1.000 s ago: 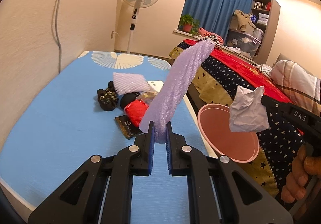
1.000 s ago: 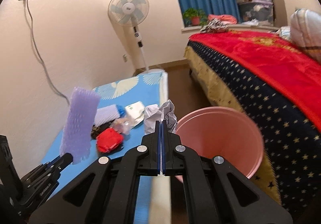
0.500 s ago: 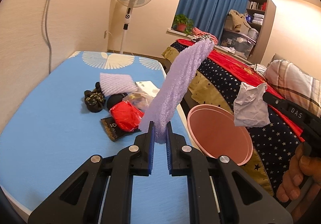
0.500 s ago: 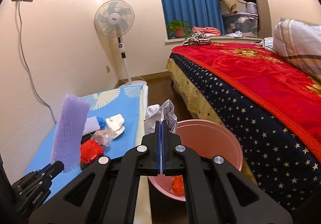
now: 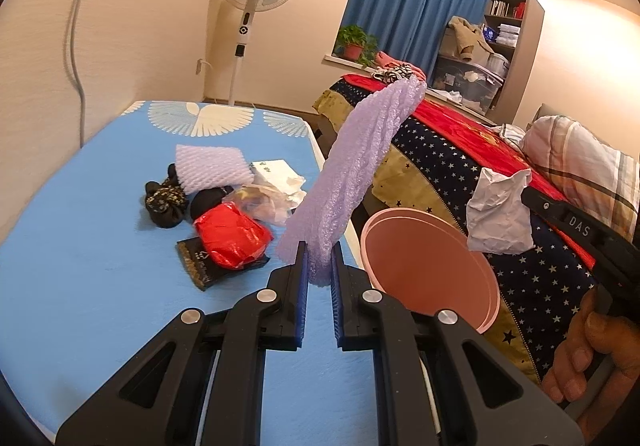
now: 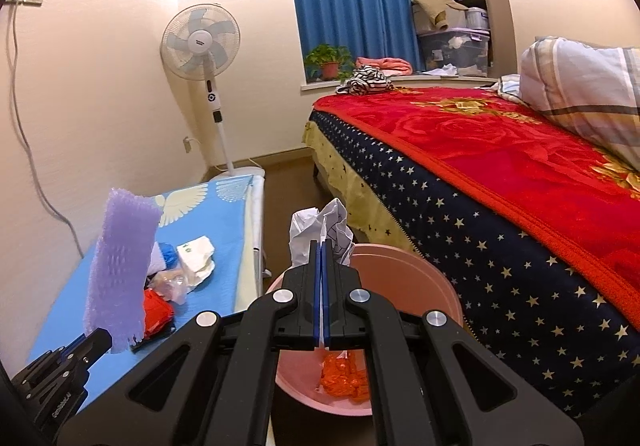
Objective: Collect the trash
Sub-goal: 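Carry the foam sheet with the left gripper to the bin while the right carries the paper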
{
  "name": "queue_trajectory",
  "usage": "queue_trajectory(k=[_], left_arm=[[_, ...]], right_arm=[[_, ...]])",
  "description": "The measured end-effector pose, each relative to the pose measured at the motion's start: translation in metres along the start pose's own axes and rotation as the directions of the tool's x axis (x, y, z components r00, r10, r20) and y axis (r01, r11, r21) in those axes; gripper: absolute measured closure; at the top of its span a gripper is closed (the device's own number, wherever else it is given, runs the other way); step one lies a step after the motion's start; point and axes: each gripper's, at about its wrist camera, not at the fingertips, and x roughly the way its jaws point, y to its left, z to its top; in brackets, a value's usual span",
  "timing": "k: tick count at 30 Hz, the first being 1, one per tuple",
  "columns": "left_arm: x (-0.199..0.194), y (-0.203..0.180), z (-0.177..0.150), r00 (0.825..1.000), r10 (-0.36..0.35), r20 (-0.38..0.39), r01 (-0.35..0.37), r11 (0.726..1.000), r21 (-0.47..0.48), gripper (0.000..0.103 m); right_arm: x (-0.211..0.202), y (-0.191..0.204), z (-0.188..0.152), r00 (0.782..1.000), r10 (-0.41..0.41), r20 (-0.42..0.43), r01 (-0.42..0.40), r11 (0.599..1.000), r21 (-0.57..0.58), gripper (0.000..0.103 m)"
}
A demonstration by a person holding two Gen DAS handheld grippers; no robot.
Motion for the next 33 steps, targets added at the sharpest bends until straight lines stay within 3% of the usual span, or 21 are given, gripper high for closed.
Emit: queue_trajectory(k=[20, 33], left_arm=[[0.041, -0.029, 0.001, 0.997, -0.061, -0.044, 0.062, 0.998, 0.000, 0.093], [0.075, -0.063, 0.001, 0.986, -0.142, -0.085, 0.143, 0.990, 0.010, 0.093]], right_arm=[[0.021, -0.014, -0.001, 0.997, -0.079, -0.016, 0.080, 0.996, 0.037, 0.102], [0.030, -0.037, -0.001, 0.990, -0.136, -0.033, 0.138, 0.989, 0.060, 0.102]])
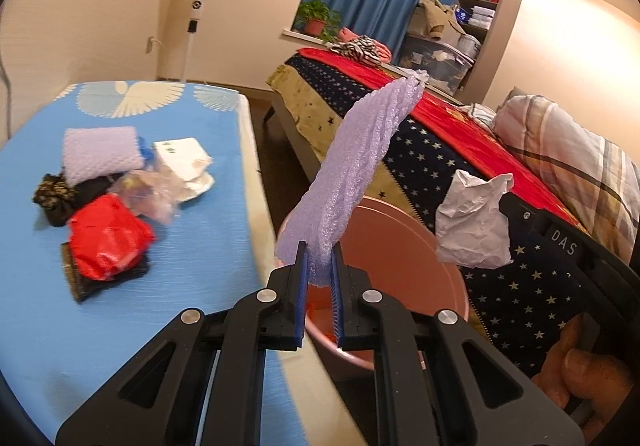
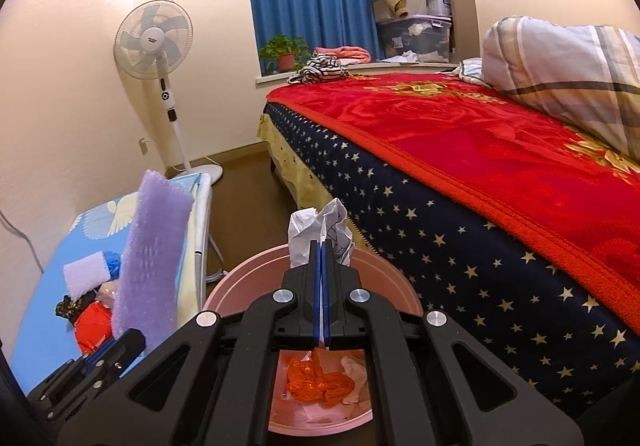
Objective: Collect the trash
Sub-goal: 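Open the left gripper over the bin while the right gripper drops the paper, then grasp the red plastic bag with the left gripper while the right grasps the clear bag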
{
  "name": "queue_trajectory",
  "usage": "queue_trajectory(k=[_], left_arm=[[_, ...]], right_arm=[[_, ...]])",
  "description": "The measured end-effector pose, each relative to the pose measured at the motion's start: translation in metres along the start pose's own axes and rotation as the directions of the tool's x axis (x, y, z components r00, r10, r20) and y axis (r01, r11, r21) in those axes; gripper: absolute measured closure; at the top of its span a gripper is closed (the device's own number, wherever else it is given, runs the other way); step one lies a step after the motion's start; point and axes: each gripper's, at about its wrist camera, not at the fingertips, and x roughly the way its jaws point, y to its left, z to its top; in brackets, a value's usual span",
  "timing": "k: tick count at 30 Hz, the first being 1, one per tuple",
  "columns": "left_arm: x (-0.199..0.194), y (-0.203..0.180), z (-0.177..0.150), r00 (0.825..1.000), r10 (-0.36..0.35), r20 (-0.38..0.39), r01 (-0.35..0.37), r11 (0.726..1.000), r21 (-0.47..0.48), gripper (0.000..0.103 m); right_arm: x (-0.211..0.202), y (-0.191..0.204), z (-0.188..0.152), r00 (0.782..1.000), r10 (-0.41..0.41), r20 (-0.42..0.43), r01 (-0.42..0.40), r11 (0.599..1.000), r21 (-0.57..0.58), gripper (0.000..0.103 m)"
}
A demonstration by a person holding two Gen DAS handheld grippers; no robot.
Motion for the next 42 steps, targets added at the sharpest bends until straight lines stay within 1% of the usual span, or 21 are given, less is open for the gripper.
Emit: queue_trajectory(k=[3, 6, 7, 8, 9, 10, 11, 13, 20, 29, 36, 42], left_arm=[[0.007, -0.008, 0.001, 1.000, -0.026, -0.010, 0.026, 1.000, 0.008, 0.093], [0.017, -0.012, 0.000, 0.996, -0.077, -0.043, 0.078, 0.997, 0.004, 0.092], [0.021, -0.014, -0.001, 0.995, -0.078, -0.059, 0.079, 0.997, 0.005, 0.084], [0.023, -0.014, -0.003, 0.995, -0.072, -0.068, 0.072, 0.997, 0.005, 0.068], [0.025, -0.011, -0.005, 0.996, -0.063, -0.068, 0.063, 0.998, -0.003, 0.063], [0.025, -0.007, -0.006, 0.996, -0.060, -0.067, 0.059, 0.998, -0.020, 0.062], [0.025, -0.002, -0.007, 0.995, -0.063, -0.071, 0.060, 0.997, -0.043, 0.062], [0.021, 0.002, -0.006, 0.996, -0.061, -0.066, 0.058, 0.997, -0.056, 0.062], [0.000, 0.009, -0.006, 0.999, -0.032, -0.036, 0.031, 0.999, -0.032, 0.062], [-0.034, 0.040, -0.007, 0.999, 0.047, 0.011, -0.046, 0.997, -0.069, 0.063], [-0.054, 0.062, -0.007, 0.993, 0.107, 0.041, -0.103, 0.991, -0.090, 0.063], [-0.061, 0.088, -0.007, 0.982, 0.180, 0.057, -0.171, 0.976, -0.137, 0.063]], right_arm=[[0.002, -0.006, 0.002, 1.000, -0.016, -0.003, 0.016, 1.000, 0.010, 0.102], [0.004, -0.013, 0.003, 1.000, -0.018, -0.014, 0.018, 0.999, 0.028, 0.099], [0.005, -0.016, 0.003, 0.999, -0.027, -0.019, 0.028, 0.999, 0.035, 0.096], [0.006, -0.018, 0.003, 0.999, -0.031, -0.021, 0.032, 0.999, 0.040, 0.093], [0.007, -0.021, 0.003, 0.999, -0.035, -0.027, 0.036, 0.998, 0.051, 0.092], [0.008, -0.022, 0.003, 0.999, -0.032, -0.032, 0.034, 0.998, 0.058, 0.084], [0.008, -0.022, 0.002, 0.999, -0.034, -0.034, 0.036, 0.998, 0.060, 0.075], [0.006, -0.021, 0.002, 0.999, -0.033, -0.030, 0.034, 0.998, 0.057, 0.071], [0.000, -0.013, 0.000, 1.000, 0.008, -0.030, -0.007, 0.999, 0.035, 0.071], [-0.015, 0.003, -0.005, 0.997, 0.077, -0.024, -0.077, 0.997, 0.005, 0.071], [-0.019, 0.024, -0.012, 0.988, 0.150, -0.030, -0.151, 0.988, -0.020, 0.071], [-0.011, 0.043, -0.016, 0.976, 0.214, -0.048, -0.216, 0.976, -0.038, 0.071]])
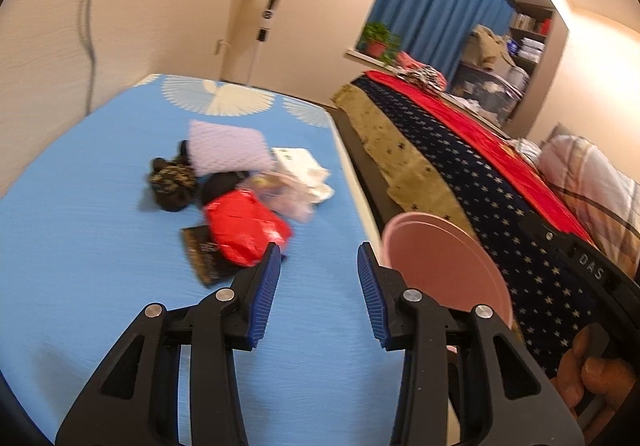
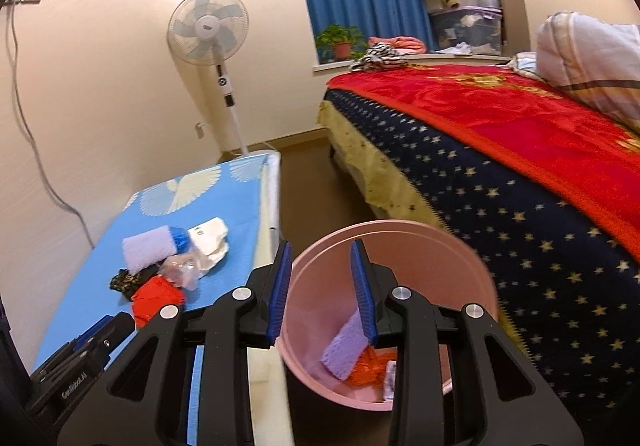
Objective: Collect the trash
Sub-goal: 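Grasp the red plastic bag with the left gripper while the right grasps the clear bag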
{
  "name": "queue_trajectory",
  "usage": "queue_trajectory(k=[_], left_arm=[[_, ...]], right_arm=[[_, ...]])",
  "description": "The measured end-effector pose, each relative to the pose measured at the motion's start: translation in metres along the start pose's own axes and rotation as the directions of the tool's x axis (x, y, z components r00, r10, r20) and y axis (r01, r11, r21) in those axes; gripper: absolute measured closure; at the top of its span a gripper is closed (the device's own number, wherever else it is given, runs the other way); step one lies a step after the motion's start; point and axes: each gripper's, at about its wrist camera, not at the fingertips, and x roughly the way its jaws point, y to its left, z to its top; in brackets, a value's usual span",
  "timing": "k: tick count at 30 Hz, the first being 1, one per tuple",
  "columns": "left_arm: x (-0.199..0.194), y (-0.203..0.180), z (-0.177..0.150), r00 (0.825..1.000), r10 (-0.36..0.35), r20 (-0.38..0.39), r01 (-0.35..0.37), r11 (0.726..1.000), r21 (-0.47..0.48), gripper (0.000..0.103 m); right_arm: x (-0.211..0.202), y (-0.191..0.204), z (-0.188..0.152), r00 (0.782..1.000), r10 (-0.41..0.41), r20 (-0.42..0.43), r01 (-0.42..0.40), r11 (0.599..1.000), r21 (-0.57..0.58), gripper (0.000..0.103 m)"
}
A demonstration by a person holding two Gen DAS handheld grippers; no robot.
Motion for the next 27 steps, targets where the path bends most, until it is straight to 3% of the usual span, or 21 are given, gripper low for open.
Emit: queue_trajectory(k=[9, 13, 18, 27], left_arm=[[0.014, 0.029, 0.004, 0.994, 0.108, -0.006, -0.108, 0.992, -0.067, 0.063], [0.029, 0.040, 0.009, 0.988, 0.153, -0.026, -0.155, 0.983, -0.100, 0.047], [0.048, 0.050, 0.010, 0.986, 0.151, -0.072, -0.161, 0.976, -0.146, 0.044], [0.072, 0.049, 0.012, 0.983, 0.138, -0.119, -0.154, 0.977, -0.147, 0.043]], right_arm=[[0.028, 0.021, -0.005, 0.996, 0.077, -0.036, -0.078, 0.997, -0.017, 0.071], [0.040, 0.027, -0.005, 0.993, 0.103, -0.054, -0.104, 0.994, -0.016, 0.071], [0.058, 0.034, -0.005, 0.988, 0.136, -0.080, -0.138, 0.990, -0.017, 0.071], [0.089, 0.055, -0.009, 0.971, 0.200, -0.129, -0.203, 0.979, -0.015, 0.071]])
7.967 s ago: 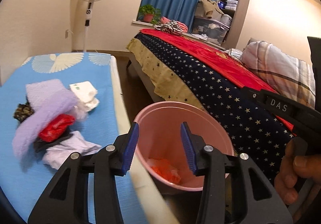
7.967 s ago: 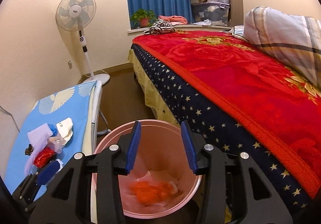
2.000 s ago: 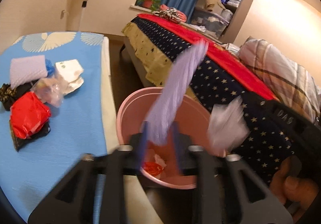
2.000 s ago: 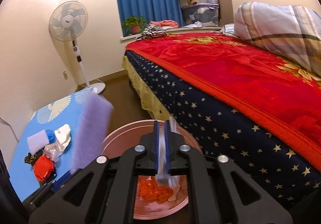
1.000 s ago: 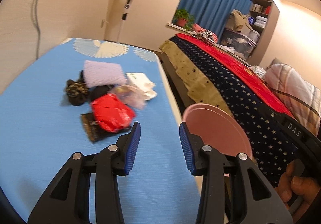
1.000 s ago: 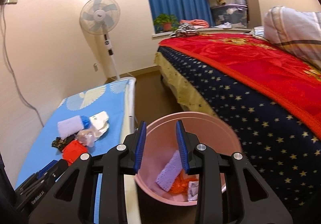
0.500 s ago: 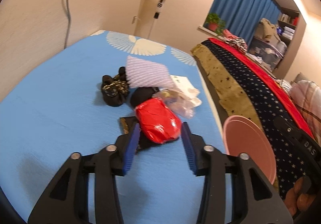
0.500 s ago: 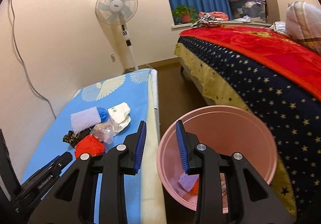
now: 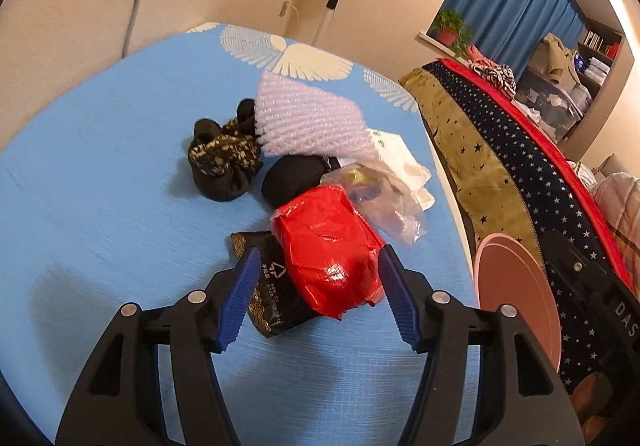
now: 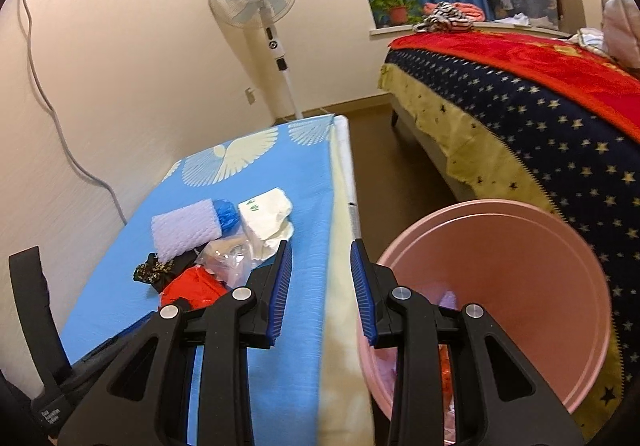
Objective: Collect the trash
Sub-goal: 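Grasp the red plastic bag with the left gripper while the right grasps the clear bag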
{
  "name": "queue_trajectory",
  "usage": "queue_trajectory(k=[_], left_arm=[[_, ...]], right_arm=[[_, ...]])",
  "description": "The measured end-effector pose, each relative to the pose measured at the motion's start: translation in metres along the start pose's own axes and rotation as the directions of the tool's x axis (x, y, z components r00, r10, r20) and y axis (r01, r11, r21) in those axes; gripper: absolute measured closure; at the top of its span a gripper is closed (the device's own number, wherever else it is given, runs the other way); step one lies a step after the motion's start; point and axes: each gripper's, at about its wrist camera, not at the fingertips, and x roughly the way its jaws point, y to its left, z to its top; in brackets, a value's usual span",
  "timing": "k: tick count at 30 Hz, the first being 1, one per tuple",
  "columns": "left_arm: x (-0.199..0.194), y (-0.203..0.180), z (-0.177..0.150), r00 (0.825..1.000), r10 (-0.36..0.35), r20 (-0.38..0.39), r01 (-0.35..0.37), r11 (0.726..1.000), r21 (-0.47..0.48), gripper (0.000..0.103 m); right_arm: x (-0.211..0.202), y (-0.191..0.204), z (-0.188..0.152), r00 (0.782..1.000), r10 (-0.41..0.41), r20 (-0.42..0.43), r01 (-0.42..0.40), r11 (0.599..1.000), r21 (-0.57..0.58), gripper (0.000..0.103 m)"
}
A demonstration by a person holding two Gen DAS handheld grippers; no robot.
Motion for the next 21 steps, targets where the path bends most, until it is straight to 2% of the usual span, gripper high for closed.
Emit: queue_trajectory(k=[2, 3, 4, 7, 10, 14, 21], left_arm=[[0.002, 0.001, 0.000, 1.000, -0.015, -0.009, 0.015, 1.000, 0.003, 0.046], [0.002, 0.002, 0.000, 1.000, -0.025, -0.009, 0.026, 1.000, 0.005, 0.052], [0.002, 0.004, 0.001, 0.999, -0.047, -0.011, 0.047, 0.999, 0.005, 0.064], [-0.001, 0.006, 0.003, 0.998, -0.060, -0.005, 0.060, 0.998, 0.030, 0.069], [-0.009, 0.012, 0.008, 0.999, -0.020, 0.029, 0.019, 0.998, 0.054, 0.070], [-0.015, 0.033, 0.013, 0.998, 0.023, 0.053, -0.024, 1.000, 0.010, 0.070], [-0.014, 0.036, 0.015, 0.999, 0.012, 0.049, -0.013, 1.000, 0.025, 0.071]], right_arm=[[0.008, 0.003, 0.000, 1.000, 0.017, -0.015, -0.017, 1.000, 0.006, 0.071], [0.012, 0.004, -0.001, 0.999, 0.027, -0.025, -0.027, 1.000, 0.010, 0.071], [0.016, 0.006, -0.001, 0.998, 0.040, -0.038, -0.040, 0.999, 0.017, 0.071], [0.028, 0.010, -0.001, 0.995, 0.075, -0.060, -0.072, 0.996, 0.045, 0.062], [0.041, 0.014, -0.002, 0.991, 0.102, -0.086, -0.097, 0.993, 0.063, 0.060], [0.059, 0.020, -0.006, 0.983, 0.132, -0.128, -0.121, 0.989, 0.090, 0.059], [0.080, 0.040, -0.012, 0.971, 0.160, -0.176, -0.152, 0.987, 0.059, 0.059]])
